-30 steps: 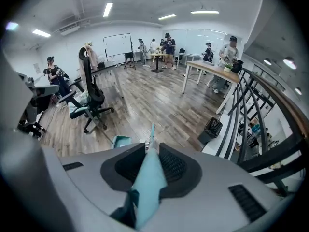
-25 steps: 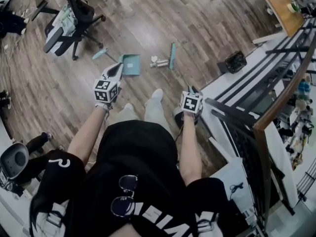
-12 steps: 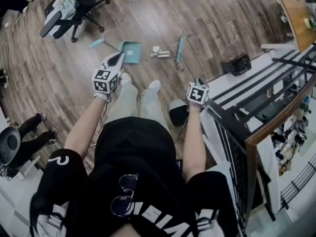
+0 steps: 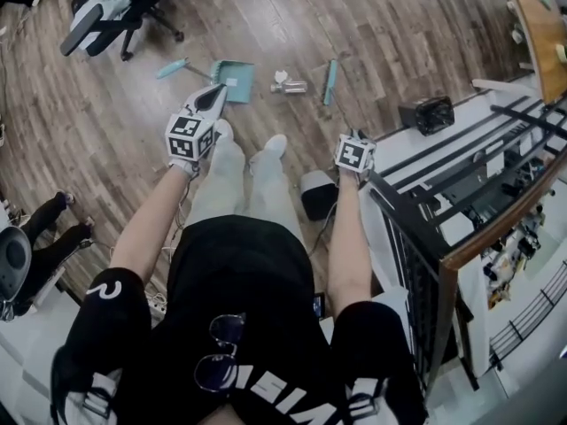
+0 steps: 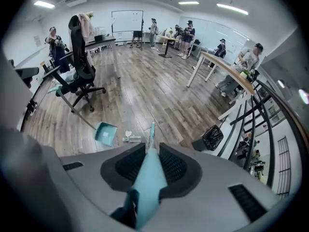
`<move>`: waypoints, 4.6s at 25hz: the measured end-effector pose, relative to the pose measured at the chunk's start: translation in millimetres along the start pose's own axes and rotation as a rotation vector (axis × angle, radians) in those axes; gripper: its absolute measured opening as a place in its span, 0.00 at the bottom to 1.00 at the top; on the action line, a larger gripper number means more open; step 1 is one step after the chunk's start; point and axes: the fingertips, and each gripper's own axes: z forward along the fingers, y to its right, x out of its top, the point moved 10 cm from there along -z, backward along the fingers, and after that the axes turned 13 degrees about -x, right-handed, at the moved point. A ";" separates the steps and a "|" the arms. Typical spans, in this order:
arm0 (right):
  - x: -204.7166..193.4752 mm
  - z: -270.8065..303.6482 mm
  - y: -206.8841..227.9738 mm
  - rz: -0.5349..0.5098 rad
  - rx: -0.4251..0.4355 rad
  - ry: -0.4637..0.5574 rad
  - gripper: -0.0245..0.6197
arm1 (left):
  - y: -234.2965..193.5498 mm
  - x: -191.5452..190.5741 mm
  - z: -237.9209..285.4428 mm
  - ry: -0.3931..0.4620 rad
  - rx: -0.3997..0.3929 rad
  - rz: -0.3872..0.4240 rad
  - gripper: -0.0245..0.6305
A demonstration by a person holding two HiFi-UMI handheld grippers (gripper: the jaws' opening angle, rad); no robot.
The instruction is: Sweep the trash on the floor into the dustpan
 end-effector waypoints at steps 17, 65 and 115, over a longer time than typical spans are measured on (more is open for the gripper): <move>-14.6 30.5 -121.5 -0.091 0.036 -0.064 0.17 | -32.6 -55.5 9.2 -0.077 -0.057 -0.036 0.04; 5.1 -53.2 -304.2 0.068 0.277 -0.103 0.17 | -112.5 -74.1 -64.6 -0.089 -0.065 -0.046 0.04; 88.9 -198.1 -114.5 0.075 0.205 0.389 0.17 | -35.2 106.7 -122.9 0.237 0.002 0.104 0.04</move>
